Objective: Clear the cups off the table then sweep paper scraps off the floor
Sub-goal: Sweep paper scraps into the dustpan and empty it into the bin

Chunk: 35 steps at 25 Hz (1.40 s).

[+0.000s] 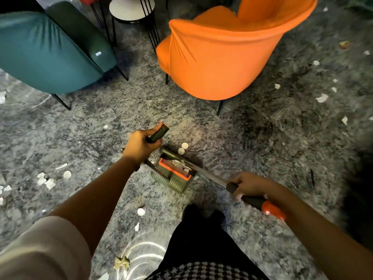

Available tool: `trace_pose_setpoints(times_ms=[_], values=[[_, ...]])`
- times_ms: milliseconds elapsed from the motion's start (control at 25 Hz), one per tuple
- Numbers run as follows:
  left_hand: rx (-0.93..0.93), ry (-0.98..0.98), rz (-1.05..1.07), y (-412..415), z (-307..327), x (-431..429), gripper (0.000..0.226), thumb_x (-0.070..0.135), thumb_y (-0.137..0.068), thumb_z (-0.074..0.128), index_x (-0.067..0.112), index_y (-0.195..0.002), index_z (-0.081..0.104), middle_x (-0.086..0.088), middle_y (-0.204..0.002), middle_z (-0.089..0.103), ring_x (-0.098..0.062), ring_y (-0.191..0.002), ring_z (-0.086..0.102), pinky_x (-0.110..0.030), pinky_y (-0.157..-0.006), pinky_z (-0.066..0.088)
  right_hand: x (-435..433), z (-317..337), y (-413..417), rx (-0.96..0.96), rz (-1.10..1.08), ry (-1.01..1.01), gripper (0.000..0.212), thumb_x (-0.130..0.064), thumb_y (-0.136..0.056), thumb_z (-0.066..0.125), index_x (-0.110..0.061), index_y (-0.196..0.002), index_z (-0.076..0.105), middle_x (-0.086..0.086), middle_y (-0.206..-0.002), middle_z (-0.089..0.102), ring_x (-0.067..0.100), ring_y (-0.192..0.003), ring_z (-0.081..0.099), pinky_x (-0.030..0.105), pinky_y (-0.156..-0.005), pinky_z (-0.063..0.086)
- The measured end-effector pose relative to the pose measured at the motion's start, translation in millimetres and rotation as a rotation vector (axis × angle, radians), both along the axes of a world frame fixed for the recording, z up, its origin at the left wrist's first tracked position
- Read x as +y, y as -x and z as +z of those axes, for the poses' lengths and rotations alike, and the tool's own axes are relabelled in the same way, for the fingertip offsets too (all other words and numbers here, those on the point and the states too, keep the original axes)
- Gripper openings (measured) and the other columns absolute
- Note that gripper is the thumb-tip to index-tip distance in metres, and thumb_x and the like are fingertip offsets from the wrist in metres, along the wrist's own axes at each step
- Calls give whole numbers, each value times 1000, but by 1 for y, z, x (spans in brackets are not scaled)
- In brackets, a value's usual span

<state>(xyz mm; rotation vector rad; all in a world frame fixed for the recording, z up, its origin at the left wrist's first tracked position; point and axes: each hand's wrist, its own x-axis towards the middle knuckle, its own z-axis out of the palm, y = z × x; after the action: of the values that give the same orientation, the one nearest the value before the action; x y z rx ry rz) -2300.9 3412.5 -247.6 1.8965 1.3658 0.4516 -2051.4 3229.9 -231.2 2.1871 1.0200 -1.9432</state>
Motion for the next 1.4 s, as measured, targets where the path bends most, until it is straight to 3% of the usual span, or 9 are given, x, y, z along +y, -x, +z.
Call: trace_pose_setpoints(times_ms=[160,320,400,480,600,680,800,1000,1400], values=[[-21,43,-21,0,0,-3,35,2,-81,70,2,-116,66,-26,-107,66,-34,-90,66,-17,-66,49,-14,22,-26,26,-126,-55,44,14,-76,58,-6,-115,63,11,-57,59,12,-34,55,18,-37,43],[-39,96,-4,5,3,0,37,1,-83,68,1,-120,63,-31,-108,64,2,-59,64,-5,-46,39,-19,24,-34,-42,-195,-84,38,13,-75,59,2,-112,63,7,-48,58,13,-33,54,18,-36,42],[-14,67,-4,10,1,0,40,1,-82,70,3,-121,63,-30,-105,65,-8,-72,67,-1,-51,38,-10,18,-31,-88,-194,-87,34,11,-75,60,9,-109,62,10,-53,57,14,-34,53,18,-36,41],[-25,82,-6,12,0,0,44,3,-82,70,6,-125,61,-27,-107,65,-23,-86,66,-10,-63,44,6,7,-23,-151,-166,-104,28,8,-74,62,5,-102,64,12,-63,57,17,-42,54,21,-41,43],[-65,147,10,9,-2,6,47,5,-84,69,12,-129,58,-21,-110,67,11,-69,53,-27,-64,52,35,-20,-9,-250,-94,-122,21,2,-73,66,1,-93,64,10,-69,56,20,-59,55,25,-54,45],[-69,175,19,9,-6,11,45,7,-84,68,13,-128,58,-17,-108,69,10,-47,49,-20,-49,49,45,-37,3,-261,-25,-88,25,-1,-74,67,0,-97,61,9,-73,53,21,-67,54,25,-55,44],[-103,161,27,9,-12,12,43,5,-84,68,10,-125,60,-15,-109,69,23,-59,48,-27,-61,54,42,-56,23,-240,84,-60,19,-3,-76,67,-5,-89,53,4,-70,47,14,-61,48,20,-46,36],[-96,130,8,9,-17,16,37,6,-82,70,8,-119,65,-1,-90,67,14,-45,51,-2,-47,39,29,-53,38,-127,124,-84,23,-4,-78,68,-2,-100,61,11,-89,54,21,-79,54,26,-61,43],[-149,114,0,13,-15,11,47,0,-80,70,10,-125,61,-15,-96,70,25,-50,43,0,-47,39,5,13,-11,109,-187,-70,61,16,-80,55,-8,-136,49,13,-72,60,13,-37,54,23,-40,44]])
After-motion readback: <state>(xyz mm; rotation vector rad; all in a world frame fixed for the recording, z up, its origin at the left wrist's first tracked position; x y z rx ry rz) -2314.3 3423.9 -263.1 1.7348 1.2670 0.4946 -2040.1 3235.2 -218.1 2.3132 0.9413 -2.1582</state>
